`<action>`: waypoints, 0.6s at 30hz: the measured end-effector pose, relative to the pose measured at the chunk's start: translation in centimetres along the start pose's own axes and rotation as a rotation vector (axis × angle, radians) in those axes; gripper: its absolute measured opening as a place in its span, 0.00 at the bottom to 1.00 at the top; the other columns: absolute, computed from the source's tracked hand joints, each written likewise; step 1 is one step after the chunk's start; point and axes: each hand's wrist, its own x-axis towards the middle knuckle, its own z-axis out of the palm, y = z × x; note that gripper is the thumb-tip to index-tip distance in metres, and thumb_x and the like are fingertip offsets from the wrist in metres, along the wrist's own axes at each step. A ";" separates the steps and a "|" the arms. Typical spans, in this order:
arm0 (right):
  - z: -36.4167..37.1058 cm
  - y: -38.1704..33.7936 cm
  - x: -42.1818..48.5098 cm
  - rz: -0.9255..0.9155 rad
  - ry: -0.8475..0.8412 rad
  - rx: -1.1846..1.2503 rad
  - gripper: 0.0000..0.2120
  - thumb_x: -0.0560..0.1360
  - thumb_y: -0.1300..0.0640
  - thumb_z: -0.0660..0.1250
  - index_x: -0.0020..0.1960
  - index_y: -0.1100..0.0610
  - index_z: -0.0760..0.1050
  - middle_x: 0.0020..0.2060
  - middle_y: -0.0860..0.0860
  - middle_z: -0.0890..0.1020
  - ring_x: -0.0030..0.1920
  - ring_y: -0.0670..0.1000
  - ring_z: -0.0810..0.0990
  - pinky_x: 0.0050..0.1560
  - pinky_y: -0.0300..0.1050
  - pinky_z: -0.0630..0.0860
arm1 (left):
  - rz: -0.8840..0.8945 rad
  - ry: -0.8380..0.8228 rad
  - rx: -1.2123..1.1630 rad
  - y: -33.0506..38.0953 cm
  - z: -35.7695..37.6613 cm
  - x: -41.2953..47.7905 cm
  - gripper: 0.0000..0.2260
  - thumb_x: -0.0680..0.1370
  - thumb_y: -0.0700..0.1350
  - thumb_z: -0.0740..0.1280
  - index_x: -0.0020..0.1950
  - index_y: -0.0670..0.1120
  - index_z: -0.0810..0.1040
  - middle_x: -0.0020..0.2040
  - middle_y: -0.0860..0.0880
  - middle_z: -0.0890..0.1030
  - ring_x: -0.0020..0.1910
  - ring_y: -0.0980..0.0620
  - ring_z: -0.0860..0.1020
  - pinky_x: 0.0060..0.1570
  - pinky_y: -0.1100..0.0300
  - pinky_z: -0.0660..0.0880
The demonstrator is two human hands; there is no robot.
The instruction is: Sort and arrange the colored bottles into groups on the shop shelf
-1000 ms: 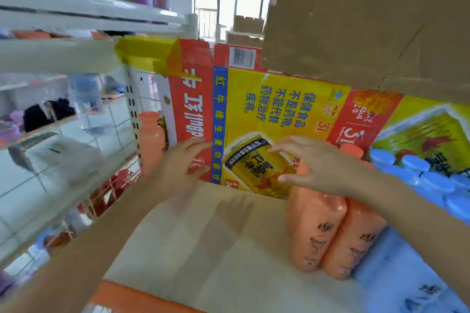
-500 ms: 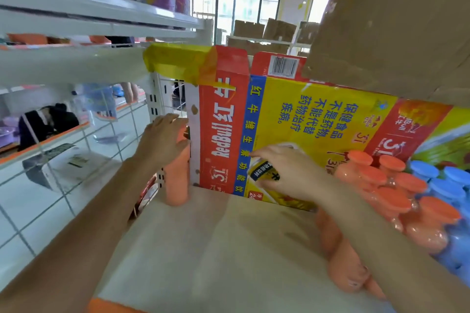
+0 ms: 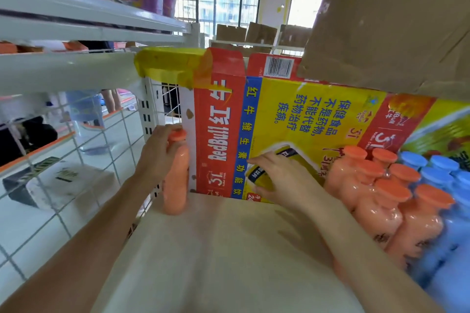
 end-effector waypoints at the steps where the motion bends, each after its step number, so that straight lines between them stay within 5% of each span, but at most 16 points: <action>1: 0.2 0.0 -0.3 0.009 -0.004 0.002 0.28 0.74 0.44 0.63 0.72 0.47 0.59 0.69 0.47 0.67 0.68 0.49 0.66 0.64 0.46 0.67 | 0.021 -0.007 -0.023 0.3 0.1 -0.2 0.13 0.76 0.38 0.64 0.61 0.45 0.73 0.58 0.45 0.75 0.55 0.53 0.74 0.54 0.63 0.67; 7: 1.0 0.4 -2.9 0.067 -0.023 0.035 0.27 0.74 0.44 0.63 0.71 0.45 0.59 0.68 0.45 0.67 0.67 0.48 0.67 0.62 0.44 0.66 | 0.093 -0.035 -0.121 1.7 0.8 -1.8 0.13 0.75 0.37 0.65 0.60 0.43 0.74 0.59 0.44 0.75 0.57 0.53 0.73 0.60 0.58 0.70; 13: 1.3 1.9 -6.3 0.136 -0.045 0.078 0.26 0.75 0.44 0.63 0.71 0.45 0.60 0.66 0.44 0.67 0.66 0.48 0.68 0.61 0.44 0.68 | 0.182 -0.180 -0.223 4.9 2.2 -3.7 0.14 0.75 0.38 0.65 0.60 0.47 0.73 0.60 0.49 0.74 0.59 0.57 0.70 0.57 0.71 0.64; 18: 1.8 2.6 -10.1 0.186 -0.077 0.149 0.25 0.74 0.46 0.63 0.69 0.45 0.61 0.65 0.44 0.68 0.65 0.48 0.68 0.60 0.48 0.70 | 0.278 -0.255 -0.362 8.6 3.4 -5.7 0.12 0.75 0.43 0.65 0.57 0.51 0.74 0.54 0.56 0.74 0.55 0.59 0.72 0.55 0.67 0.68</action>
